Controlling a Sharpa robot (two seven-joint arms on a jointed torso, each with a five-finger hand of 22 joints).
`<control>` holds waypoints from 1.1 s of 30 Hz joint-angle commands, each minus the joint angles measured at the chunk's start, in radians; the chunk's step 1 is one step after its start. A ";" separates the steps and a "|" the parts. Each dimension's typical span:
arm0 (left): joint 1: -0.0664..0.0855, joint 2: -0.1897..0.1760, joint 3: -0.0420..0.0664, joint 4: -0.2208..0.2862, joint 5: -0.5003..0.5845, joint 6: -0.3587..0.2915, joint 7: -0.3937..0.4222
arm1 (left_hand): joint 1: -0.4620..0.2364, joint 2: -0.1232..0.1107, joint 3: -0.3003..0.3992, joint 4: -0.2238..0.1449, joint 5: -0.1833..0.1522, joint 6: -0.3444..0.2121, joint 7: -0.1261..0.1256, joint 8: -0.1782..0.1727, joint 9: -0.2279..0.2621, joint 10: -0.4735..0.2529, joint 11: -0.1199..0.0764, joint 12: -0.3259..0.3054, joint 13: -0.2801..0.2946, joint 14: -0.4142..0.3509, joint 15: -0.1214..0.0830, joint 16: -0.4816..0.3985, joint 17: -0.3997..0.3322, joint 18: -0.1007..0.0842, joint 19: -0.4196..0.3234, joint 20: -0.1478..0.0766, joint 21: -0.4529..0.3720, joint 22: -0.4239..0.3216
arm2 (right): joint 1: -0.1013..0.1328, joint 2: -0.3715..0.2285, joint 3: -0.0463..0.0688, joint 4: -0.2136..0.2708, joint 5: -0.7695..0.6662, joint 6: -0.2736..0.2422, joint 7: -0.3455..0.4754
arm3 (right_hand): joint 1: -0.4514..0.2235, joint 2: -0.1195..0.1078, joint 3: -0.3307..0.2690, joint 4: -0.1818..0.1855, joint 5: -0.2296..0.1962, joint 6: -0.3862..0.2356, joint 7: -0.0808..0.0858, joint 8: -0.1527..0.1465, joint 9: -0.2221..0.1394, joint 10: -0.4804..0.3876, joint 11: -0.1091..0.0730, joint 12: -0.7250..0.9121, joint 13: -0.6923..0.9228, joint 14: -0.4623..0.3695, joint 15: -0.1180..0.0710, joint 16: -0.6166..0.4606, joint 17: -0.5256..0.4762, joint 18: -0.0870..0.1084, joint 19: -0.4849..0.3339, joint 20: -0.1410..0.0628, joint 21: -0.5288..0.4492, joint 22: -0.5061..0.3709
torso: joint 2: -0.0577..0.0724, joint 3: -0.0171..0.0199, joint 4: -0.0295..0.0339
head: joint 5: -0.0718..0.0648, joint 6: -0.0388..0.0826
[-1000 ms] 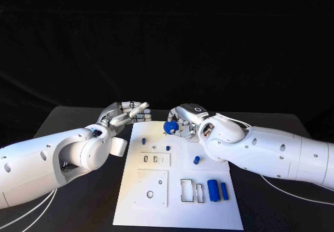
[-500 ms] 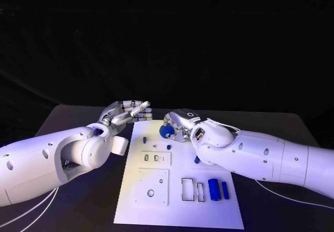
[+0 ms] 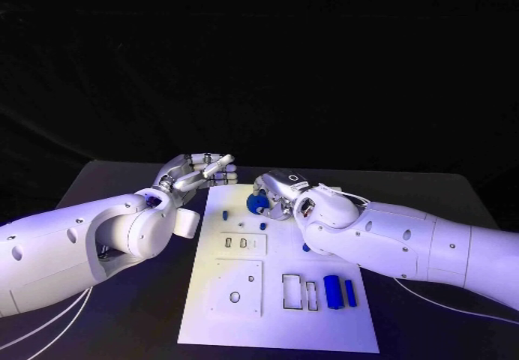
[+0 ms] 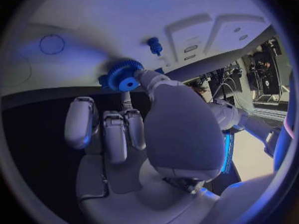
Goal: Assemble the parts on the task board
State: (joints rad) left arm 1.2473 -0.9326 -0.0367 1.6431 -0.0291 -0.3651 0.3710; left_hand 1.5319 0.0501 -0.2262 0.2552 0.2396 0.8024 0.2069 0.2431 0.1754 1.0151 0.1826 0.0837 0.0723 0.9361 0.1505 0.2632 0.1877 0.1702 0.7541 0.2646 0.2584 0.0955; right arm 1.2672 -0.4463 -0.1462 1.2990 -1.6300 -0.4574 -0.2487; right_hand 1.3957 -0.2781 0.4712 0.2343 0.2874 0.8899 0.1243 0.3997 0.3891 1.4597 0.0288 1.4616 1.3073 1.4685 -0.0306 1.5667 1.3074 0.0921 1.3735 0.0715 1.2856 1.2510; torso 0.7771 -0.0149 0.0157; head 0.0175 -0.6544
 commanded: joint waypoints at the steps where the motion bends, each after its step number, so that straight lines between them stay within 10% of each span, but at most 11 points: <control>1: 0.001 0.003 0.001 0.001 0.001 0.018 0.008 | -0.003 0.011 -0.008 0.000 0.006 -0.007 0.022 -0.001 0.001 0.001 0.007 -0.004 0.001 -0.001 0.003 -0.002 0.001 0.012 0.001 0.001 -0.003 -0.001 | -0.002 0.006 -0.001 -0.007 -0.017 0.022 0.003 | -0.020 -0.002 0.009 -0.001 -0.009 -0.010 -0.004 -0.020 -0.009 -0.009 0.010 -0.012 0.098 0.102 0.001 0.004 0.263 -0.006 -0.001 0.004 -0.010 -0.004 | 0.000 -0.0001 0.0001 | 0.000 -0.002; 11: 0.001 0.002 0.001 0.000 0.001 0.022 0.004 | -0.003 0.011 -0.008 0.000 0.006 -0.007 0.022 -0.001 0.001 0.001 0.007 -0.004 0.001 -0.001 0.003 -0.002 0.001 0.012 0.001 0.001 -0.003 -0.001 | -0.003 0.012 -0.002 -0.026 -0.017 0.019 -0.003 | -0.047 -0.007 0.003 -0.023 -0.036 -0.095 0.024 -0.097 -0.040 -0.051 0.035 -0.053 0.047 0.102 0.023 0.004 0.262 -0.002 -0.010 0.023 -0.031 -0.017 | 0.000 -0.0008 0.0007 | -0.001 -0.001; 33: 0.001 0.000 0.001 0.001 0.001 0.017 -0.004 | -0.004 0.015 -0.011 0.003 0.006 -0.008 0.023 -0.001 0.001 0.001 0.007 -0.005 0.001 -0.002 0.003 -0.002 0.002 0.012 0.001 0.001 -0.004 -0.002 | -0.003 -0.001 -0.002 -0.024 0.127 0.111 0.007 | -0.204 0.050 -0.080 0.056 -0.012 -0.066 0.021 -0.102 -0.055 -0.038 0.036 -0.035 0.064 0.102 0.026 0.004 0.263 -0.001 -0.005 0.030 -0.035 -0.008 | -0.001 0.0009 -0.0019 | 0.005 0.000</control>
State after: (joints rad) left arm 1.2474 -0.9334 -0.0367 1.6421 -0.0292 -0.3602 0.3655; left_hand 1.5279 0.0541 -0.2317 0.2552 0.2396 0.8024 0.2069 0.2431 0.1754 1.0152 0.1825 0.0839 0.0721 0.9361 0.1504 0.2632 0.1883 0.1701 0.7541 0.2646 0.2584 0.0948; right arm 1.2652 -0.4466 -0.1474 1.2752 -1.5468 -0.3950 -0.2461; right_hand 1.1963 -0.2276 0.3948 0.2859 0.2694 0.8183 0.1462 0.2973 0.3354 1.4128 0.0642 1.4231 1.3079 1.4665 -0.0071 1.5667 1.3074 0.0922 1.3649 0.0991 1.2527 1.2420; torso 0.7764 -0.0141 0.0139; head 0.0223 -0.6547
